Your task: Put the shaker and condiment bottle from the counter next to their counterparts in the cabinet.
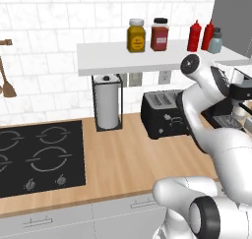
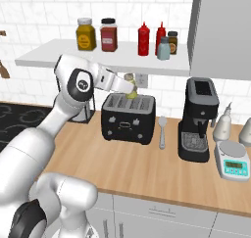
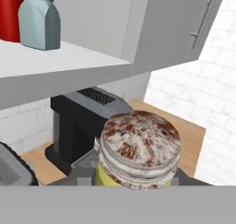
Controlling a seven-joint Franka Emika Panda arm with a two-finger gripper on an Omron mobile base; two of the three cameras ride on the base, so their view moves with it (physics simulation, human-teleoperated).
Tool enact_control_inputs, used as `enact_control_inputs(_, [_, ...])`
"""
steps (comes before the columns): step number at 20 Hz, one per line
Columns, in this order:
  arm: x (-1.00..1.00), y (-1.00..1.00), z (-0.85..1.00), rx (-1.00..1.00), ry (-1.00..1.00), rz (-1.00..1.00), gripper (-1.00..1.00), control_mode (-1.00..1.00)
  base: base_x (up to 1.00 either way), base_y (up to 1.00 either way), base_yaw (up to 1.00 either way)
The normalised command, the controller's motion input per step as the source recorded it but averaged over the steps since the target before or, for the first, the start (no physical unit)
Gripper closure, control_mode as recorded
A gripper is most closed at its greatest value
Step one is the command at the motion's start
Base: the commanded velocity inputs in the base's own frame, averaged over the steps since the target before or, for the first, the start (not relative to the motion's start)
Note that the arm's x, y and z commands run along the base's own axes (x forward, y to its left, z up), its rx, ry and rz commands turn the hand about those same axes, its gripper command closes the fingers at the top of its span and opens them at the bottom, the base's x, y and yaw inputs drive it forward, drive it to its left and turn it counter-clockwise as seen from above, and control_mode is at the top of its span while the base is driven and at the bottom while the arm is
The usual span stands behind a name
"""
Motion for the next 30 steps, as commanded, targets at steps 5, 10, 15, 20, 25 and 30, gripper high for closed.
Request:
enact_control_inputs(5, [0.01, 0.12, 0.42, 0.0, -0.09, 0.05, 1.0, -1.0, 0.0, 0.0, 0.0])
enact_control_inputs(10, [0.16, 0.23, 0.47, 0.0, -0.02, 0.04, 1.0, -1.0, 0.0, 0.0, 0.0])
enact_control_inputs(15, [0.21, 0.21, 0.38, 0.0, 0.0, 0.04, 1.0, -1.0, 0.0, 0.0, 0.0])
enact_control_inputs(20, [0.27, 0.12, 0.33, 0.0, 0.0, 0.03, 1.0, -1.0, 0.0, 0.0, 0.0])
enact_control_inputs(25, [0.24, 0.01, 0.12, 0.0, 0.0, 0.05, 1.0, -1.0, 0.0, 0.0, 0.0])
enact_control_inputs(30, [0.1, -0.05, -0.1, 0.0, 0.0, 0.05, 1.0, -1.0, 0.0, 0.0, 0.0])
